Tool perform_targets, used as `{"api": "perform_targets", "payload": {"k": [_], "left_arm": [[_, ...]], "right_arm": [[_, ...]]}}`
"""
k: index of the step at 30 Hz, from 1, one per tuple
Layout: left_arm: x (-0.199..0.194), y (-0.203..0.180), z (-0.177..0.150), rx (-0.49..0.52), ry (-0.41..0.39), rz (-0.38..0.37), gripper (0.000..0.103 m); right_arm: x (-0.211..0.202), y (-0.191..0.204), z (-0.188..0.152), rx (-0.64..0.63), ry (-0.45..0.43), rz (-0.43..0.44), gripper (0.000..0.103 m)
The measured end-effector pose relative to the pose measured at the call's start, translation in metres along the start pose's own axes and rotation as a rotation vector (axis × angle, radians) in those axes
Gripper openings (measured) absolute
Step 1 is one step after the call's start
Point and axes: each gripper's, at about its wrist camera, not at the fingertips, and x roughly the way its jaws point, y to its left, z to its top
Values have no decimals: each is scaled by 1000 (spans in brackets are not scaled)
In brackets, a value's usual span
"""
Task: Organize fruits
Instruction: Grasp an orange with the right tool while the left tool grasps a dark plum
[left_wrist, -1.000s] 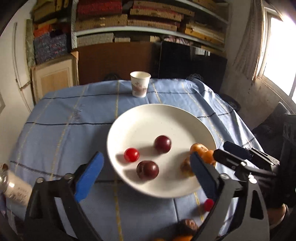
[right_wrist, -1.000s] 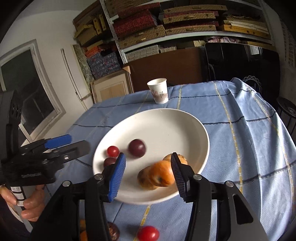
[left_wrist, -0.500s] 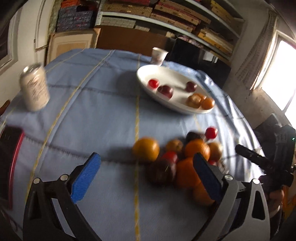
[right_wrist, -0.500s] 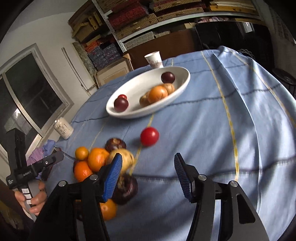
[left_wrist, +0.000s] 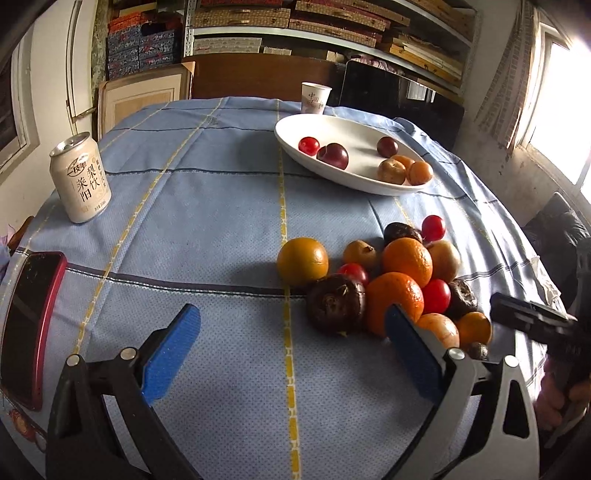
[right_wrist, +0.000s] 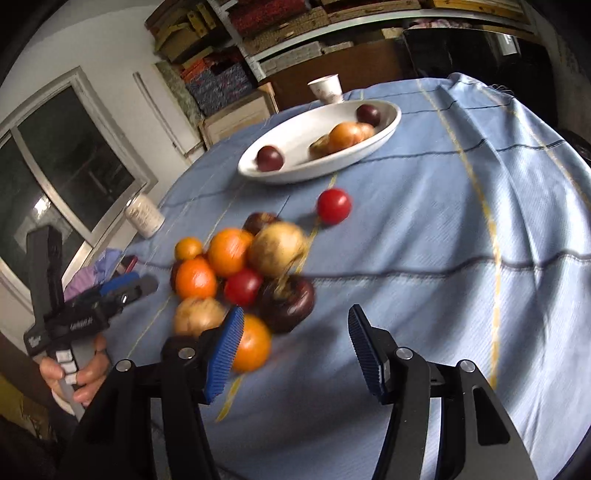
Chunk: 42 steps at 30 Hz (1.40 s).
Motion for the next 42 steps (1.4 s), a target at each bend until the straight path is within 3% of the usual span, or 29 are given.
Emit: {"api": "perform_targets", "payload": {"k": [7,18,21,24,29,31,36,37,39,42], "left_arm": [[-2,-1,0,5,-4,-1,98],[-5,-2,-1,20,-14,-3,98],[-5,-1,-1,14,-12,-4,98],[-5,-1,-1,13,-13,-3,98],[-7,-1,-1,15,-22,-5,98],[-13,-4,-4,29,-38,-25,98],[-35,-47,-23,163,-34,-154,98],[-37,-57,-27,188,-31,-169,96],[-40,-80,-37,259,-23,-180,80],[-37,-103,-44,319,8,-196,71]], "right_arm": [[3,31,-12,-89,10,-32,59],[15,29,-9,-10,53,18,47],[24,36,-11,-43,92,-14,45],[25,42,-14,-71,89,-23,38],[17,32,-13,-22,50,12,38],[7,24,-13,11,5,27,38],[-12,-2,-13,80,-60,1,38],[-13,-7,-11,95,-62,1,38],[-14,-16,-11,135,-65,25,38],[-15,-18,-10,141,-72,42,38]]}}
